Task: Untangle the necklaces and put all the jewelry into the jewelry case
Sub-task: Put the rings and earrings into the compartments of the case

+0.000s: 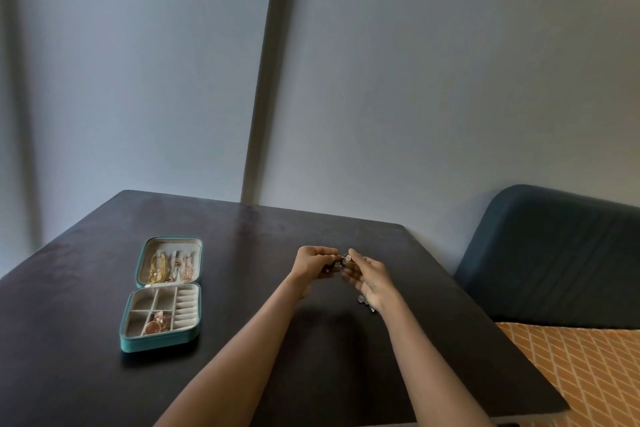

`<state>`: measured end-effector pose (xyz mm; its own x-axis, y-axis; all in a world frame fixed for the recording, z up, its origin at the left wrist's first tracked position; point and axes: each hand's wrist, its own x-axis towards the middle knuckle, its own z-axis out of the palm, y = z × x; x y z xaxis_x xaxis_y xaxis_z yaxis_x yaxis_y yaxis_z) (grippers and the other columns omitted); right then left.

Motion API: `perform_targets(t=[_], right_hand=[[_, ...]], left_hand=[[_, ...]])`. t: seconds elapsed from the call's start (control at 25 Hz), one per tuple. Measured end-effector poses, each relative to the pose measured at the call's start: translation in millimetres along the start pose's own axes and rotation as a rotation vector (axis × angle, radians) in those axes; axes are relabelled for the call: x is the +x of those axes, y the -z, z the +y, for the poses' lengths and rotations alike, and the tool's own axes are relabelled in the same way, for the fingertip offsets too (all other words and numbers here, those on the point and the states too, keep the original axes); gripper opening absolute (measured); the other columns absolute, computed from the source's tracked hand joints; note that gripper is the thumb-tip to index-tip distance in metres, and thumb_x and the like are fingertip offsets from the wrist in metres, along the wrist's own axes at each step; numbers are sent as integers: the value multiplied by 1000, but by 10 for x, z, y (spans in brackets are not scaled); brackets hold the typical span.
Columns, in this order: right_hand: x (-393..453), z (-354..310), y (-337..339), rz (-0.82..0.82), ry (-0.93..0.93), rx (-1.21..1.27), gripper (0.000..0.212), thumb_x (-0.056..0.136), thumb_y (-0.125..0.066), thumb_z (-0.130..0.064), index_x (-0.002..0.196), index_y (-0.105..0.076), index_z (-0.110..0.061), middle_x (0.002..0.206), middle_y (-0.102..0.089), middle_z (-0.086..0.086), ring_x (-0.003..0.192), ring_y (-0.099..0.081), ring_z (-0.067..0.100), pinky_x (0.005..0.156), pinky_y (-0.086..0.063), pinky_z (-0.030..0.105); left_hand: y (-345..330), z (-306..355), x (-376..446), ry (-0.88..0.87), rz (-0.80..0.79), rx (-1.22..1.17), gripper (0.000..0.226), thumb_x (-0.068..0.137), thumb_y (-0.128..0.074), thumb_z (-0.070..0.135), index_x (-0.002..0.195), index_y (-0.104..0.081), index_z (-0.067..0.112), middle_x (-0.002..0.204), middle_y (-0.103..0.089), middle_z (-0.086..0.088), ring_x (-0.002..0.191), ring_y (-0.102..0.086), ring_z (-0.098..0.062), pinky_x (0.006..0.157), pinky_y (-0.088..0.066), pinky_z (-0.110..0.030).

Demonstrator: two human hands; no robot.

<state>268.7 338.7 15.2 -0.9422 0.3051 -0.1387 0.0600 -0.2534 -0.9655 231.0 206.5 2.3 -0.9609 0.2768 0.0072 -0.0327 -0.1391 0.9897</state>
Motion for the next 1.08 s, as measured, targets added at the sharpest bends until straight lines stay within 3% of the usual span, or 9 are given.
perform_targets(t=[0.16, 0.28, 0.52, 0.64, 0.76, 0.92, 1.08], right_hand=[[-125, 19, -469, -40, -95, 73, 18, 88, -64, -15, 73, -60, -6, 63, -54, 4, 59, -52, 13, 52, -56, 21], [-216, 75, -806, -69, -105, 18, 18, 86, -67, -19, 76, -62, -6, 68, -59, 5, 62, -56, 13, 49, -54, 20], [-509, 245, -1354, -232, 30, -77, 10, 86, -67, -12, 83, -64, -3, 78, -68, 9, 73, -66, 17, 59, -56, 20], [-631, 375, -1680, -242, 110, -232, 2, 86, -65, -2, 87, -64, -2, 76, -64, 7, 66, -61, 13, 55, -54, 14], [-702, 566, -2019, -233, 154, -366, 11, 89, -59, -2, 98, -66, 0, 72, -63, 4, 63, -59, 11, 52, -52, 14], [-809, 914, -2369, -269, 215, -662, 17, 81, -71, -13, 97, -74, -9, 87, -73, 8, 81, -69, 20, 79, -58, 37], [-947, 1013, -2438, -229, 269, -761, 20, 79, -72, -23, 98, -75, -18, 101, -73, 5, 98, -67, 20, 88, -53, 33]], left_hand=[[328, 69, -183, -46, 13, 110, 16, 89, -59, 2, 101, -69, -1, 73, -67, -7, 59, -61, -9, 62, -55, -21], [641, 139, -326, -107, 62, 170, 14, 87, -65, 9, 97, -71, 3, 74, -69, -6, 62, -64, -8, 64, -56, -21], [1288, 346, -634, -144, 201, 331, 17, 82, -72, 17, 91, -74, 4, 74, -71, -10, 61, -65, -11, 60, -55, -20], [1653, 402, -829, -115, 194, 397, 18, 84, -69, 11, 95, -72, -2, 57, -66, 1, 50, -60, -3, 54, -51, -15], [2068, 457, -979, -101, 349, 388, 21, 85, -66, 8, 101, -69, -7, 56, -65, 5, 47, -57, -1, 53, -49, -15], [2527, 452, -1247, -32, 579, 600, 20, 81, -72, 22, 85, -74, 2, 69, -69, -6, 51, -53, -5, 52, -44, -17], [2531, 319, -1325, 114, 559, 747, 23, 74, -78, 31, 83, -76, 10, 80, -73, -7, 71, -66, -15, 68, -52, -26]])
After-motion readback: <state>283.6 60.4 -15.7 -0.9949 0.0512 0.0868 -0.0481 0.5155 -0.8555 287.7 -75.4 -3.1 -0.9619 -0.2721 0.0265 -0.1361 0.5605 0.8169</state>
